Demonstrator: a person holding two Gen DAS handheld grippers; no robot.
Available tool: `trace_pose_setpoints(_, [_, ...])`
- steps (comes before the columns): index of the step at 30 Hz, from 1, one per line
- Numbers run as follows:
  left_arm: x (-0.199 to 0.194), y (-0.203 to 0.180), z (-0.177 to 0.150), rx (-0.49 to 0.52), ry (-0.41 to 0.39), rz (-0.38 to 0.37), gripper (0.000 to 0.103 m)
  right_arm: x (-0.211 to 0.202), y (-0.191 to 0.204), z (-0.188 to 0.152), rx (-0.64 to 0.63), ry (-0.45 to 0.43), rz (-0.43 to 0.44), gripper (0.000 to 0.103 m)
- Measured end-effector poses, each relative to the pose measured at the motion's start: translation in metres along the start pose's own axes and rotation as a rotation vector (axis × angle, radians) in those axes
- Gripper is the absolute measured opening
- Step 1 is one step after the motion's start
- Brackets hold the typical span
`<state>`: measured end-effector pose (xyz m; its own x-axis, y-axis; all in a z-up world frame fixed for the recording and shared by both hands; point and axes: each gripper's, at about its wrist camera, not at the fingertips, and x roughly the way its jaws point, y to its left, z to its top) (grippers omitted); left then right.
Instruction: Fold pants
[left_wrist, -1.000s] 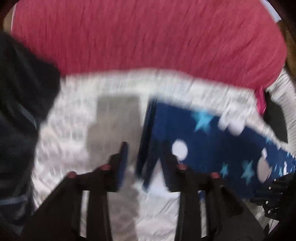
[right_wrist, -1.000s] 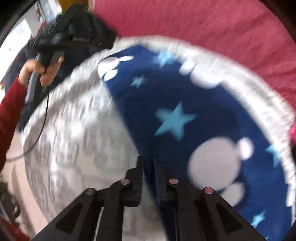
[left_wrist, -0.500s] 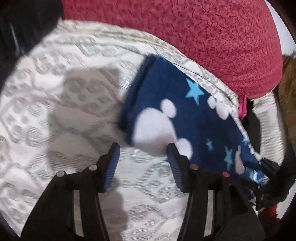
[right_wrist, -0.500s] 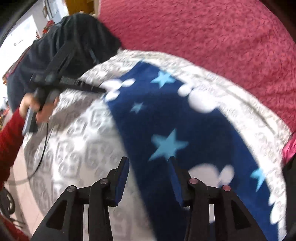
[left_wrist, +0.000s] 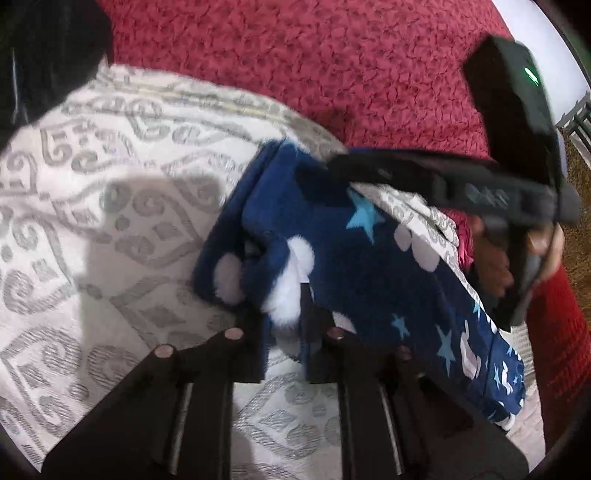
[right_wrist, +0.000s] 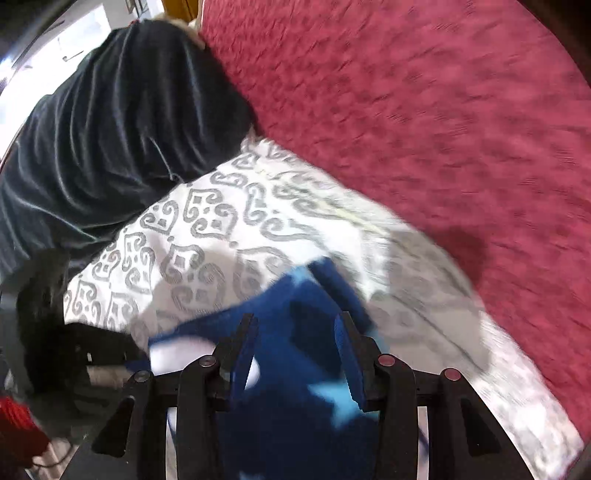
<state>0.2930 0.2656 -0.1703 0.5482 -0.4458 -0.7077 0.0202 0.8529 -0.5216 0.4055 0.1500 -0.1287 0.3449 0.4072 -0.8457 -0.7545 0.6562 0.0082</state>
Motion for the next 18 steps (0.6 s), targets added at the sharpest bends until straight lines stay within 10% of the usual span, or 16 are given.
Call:
trace_pose_setpoints(5, [0.005, 0.008, 0.001, -0.032, -0.009, -0.037, 0.027, 0.042, -0.002, 0.001, 0.027, 0.106, 0.02, 0.055])
trace_pose_setpoints(6, [0.003, 0.009, 0.001, -0.031, -0.023, -0.03, 0.024, 0.046, -0.001, -0.002, 0.019, 0.113, 0.0, 0.047])
trace_pose_setpoints(7, [0.002, 0.008, 0.0, -0.02, -0.031, -0.018, 0.019, 0.046, 0.0, -0.002, 0.02, 0.117, -0.018, 0.01])
trace_pose_setpoints(8, [0.0, 0.005, 0.0, -0.003, -0.046, -0.007, 0.01, 0.044, -0.002, -0.002, 0.037, 0.119, -0.037, 0.007])
trace_pose_setpoints(14, [-0.04, -0.022, 0.003, 0.091, -0.256, -0.007, 0.01, -0.017, -0.007, 0.014, 0.035, -0.047, -0.031, 0.006])
trace_pose_setpoints(18, [-0.011, -0.004, 0.003, 0.037, -0.122, 0.087, 0.022, 0.008, -0.016, 0.028, 0.036, 0.009, -0.06, 0.017])
